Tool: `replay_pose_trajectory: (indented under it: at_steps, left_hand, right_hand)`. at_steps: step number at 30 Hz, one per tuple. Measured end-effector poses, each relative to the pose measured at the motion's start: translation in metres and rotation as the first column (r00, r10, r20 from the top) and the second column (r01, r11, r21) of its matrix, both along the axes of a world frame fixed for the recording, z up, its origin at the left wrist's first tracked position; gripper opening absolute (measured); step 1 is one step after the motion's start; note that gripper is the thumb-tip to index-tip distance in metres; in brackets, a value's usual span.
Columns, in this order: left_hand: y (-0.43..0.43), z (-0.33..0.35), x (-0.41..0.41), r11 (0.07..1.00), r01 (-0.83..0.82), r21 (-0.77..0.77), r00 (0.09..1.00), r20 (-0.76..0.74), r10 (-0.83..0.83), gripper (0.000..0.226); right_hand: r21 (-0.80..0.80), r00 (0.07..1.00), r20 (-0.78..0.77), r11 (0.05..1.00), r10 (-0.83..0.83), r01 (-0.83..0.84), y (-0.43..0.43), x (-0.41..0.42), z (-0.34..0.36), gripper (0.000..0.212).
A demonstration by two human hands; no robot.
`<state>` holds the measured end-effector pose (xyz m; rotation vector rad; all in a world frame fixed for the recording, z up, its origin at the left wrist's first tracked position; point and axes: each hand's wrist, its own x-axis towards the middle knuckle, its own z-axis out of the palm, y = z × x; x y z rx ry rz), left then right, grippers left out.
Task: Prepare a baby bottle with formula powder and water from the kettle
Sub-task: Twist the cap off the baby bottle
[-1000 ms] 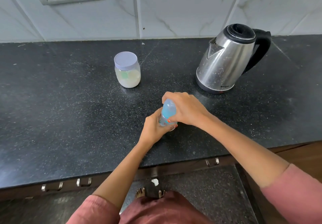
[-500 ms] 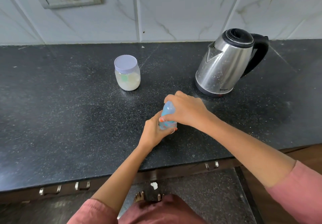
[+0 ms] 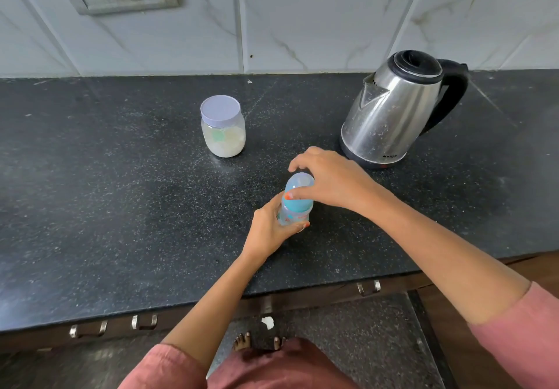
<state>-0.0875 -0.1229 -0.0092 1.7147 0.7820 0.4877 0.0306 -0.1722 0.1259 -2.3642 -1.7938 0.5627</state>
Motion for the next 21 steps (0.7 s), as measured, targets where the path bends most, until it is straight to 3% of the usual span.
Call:
replay_pose_trajectory:
  at_steps: [2, 6, 8, 12, 17, 21]
  left_hand:
    - [0.0002, -0.0008, 0.0002, 1.000, 0.010, 0.000, 1.000, 0.000, -0.010, 0.055]
    - [0.0007, -0.0010, 0.0010, 1.000, 0.001, 0.015, 1.000, -0.011, -0.001, 0.052]
    - [0.0007, -0.0020, 0.0011, 1.000, -0.002, 0.017, 1.000, -0.011, 0.002, 0.053]
    - [0.0009, -0.0024, 0.0010, 1.000, -0.010, 0.011, 1.000, -0.011, 0.010, 0.051]
    - [0.0004, -0.0020, 0.0009, 1.000, 0.000, 0.005, 1.000, 0.000, 0.000, 0.056]
    - [0.0005, -0.0012, 0.0004, 1.000, 0.004, 0.018, 1.000, -0.010, -0.004, 0.052]
  right_hand:
    - [0.004, 0.999, 0.039, 1.000, -0.003, 0.003, 0.0000, 0.0007, 0.0020, 0.039]
    - [-0.049, 0.992, -0.066, 0.993, 0.106, -0.110, 0.0022, 0.0001, 0.0052, 0.034]
    - [-0.063, 0.981, -0.134, 0.987, 0.140, -0.149, 0.0030, 0.0000, 0.0053, 0.043]
    - [-0.070, 0.970, -0.203, 0.986, 0.137, -0.153, 0.0014, 0.0014, 0.0034, 0.040]
    - [-0.028, 1.000, -0.007, 1.000, -0.007, 0.007, -0.0027, -0.0003, 0.0028, 0.047]
    - [-0.058, 0.998, -0.034, 0.997, 0.043, -0.045, -0.0013, -0.0037, 0.0039, 0.038]
